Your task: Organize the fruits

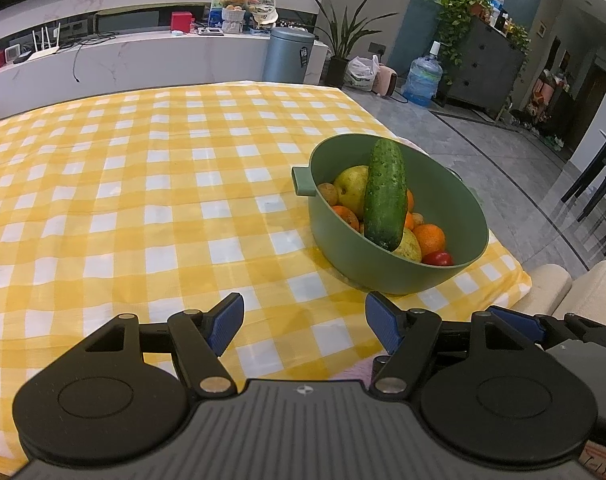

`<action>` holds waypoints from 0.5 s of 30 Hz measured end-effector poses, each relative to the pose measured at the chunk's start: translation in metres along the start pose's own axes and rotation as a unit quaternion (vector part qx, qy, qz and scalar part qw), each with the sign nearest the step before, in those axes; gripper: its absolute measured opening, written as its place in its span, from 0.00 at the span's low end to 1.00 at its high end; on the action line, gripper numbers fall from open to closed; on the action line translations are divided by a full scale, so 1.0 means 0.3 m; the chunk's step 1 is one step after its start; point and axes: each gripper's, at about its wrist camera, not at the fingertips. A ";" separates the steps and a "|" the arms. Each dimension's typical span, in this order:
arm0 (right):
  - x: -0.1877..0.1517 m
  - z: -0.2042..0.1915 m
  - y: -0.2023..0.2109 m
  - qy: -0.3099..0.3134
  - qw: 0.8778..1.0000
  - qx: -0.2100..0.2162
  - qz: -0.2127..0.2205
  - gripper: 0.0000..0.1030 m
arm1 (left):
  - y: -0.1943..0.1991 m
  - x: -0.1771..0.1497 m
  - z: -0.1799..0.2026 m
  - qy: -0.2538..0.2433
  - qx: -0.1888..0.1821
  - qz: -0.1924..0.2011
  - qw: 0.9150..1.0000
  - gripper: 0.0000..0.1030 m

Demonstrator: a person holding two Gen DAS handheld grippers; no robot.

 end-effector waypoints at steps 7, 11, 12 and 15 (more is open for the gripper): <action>0.000 -0.002 0.001 0.002 1.000 -0.001 0.000 0.79 | 0.000 -0.001 0.001 -0.001 -0.001 -0.001 1.000 0.79; 0.002 -0.001 0.001 0.004 1.000 0.000 0.001 0.79 | -0.001 -0.002 0.001 -0.002 -0.003 -0.001 1.000 0.79; 0.002 -0.001 0.001 0.004 1.000 0.000 0.001 0.79 | -0.001 -0.003 0.001 -0.003 -0.004 -0.001 1.000 0.79; 0.003 0.000 0.002 0.005 1.000 0.000 0.001 0.79 | -0.001 -0.003 0.002 -0.003 -0.005 -0.002 1.000 0.79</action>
Point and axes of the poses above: each gripper's, at about its wrist camera, not at the fingertips, and y roughly against the way its jaws point, z to its right, x to its top, and after that the axes turned 1 degree about y, right-handed
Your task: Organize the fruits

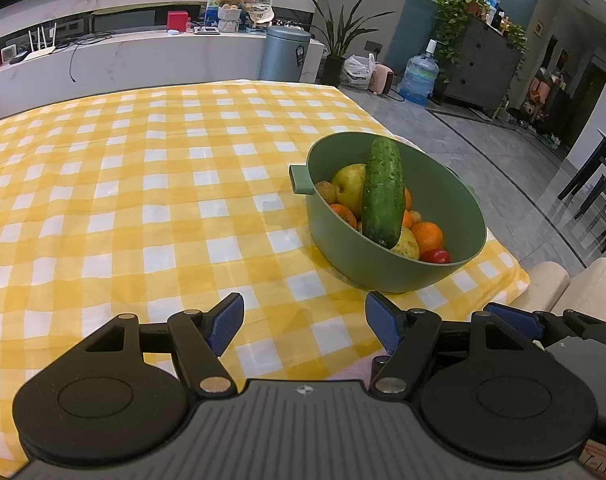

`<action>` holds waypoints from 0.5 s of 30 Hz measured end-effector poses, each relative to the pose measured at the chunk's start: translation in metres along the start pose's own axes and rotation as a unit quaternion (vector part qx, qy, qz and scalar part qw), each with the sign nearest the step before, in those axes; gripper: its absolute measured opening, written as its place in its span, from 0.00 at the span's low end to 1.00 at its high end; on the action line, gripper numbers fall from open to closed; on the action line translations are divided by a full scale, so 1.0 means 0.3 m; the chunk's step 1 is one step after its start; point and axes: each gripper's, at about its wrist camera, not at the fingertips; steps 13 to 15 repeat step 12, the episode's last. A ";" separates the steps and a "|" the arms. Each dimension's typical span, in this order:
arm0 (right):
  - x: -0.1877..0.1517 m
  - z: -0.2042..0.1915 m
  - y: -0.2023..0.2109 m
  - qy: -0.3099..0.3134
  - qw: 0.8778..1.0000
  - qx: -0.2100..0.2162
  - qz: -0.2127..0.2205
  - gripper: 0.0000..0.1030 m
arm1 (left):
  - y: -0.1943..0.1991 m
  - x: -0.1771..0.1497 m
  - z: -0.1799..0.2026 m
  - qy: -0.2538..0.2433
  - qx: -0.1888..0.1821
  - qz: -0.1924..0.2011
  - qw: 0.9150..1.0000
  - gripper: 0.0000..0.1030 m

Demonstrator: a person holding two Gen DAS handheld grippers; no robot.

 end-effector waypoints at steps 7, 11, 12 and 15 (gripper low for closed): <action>0.001 0.002 0.001 0.003 1.000 -0.001 0.001 0.79 | -0.003 0.001 -0.006 0.000 -0.005 0.001 1.000 0.79; 0.000 0.001 0.000 0.004 1.000 -0.001 0.002 0.79 | -0.003 0.001 -0.006 0.000 -0.005 0.000 1.000 0.79; 0.001 0.001 0.000 0.005 1.000 -0.001 0.002 0.79 | -0.004 0.002 -0.008 -0.001 -0.005 0.000 1.000 0.79; 0.001 0.001 0.000 0.005 1.000 -0.001 0.002 0.79 | -0.004 0.002 -0.008 -0.001 -0.005 0.000 1.000 0.79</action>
Point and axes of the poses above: each gripper's, at about its wrist camera, not at the fingertips, and y roughly against the way its jaws point, z to its right, x to its top, and after that the axes turned 1 degree about y, right-handed
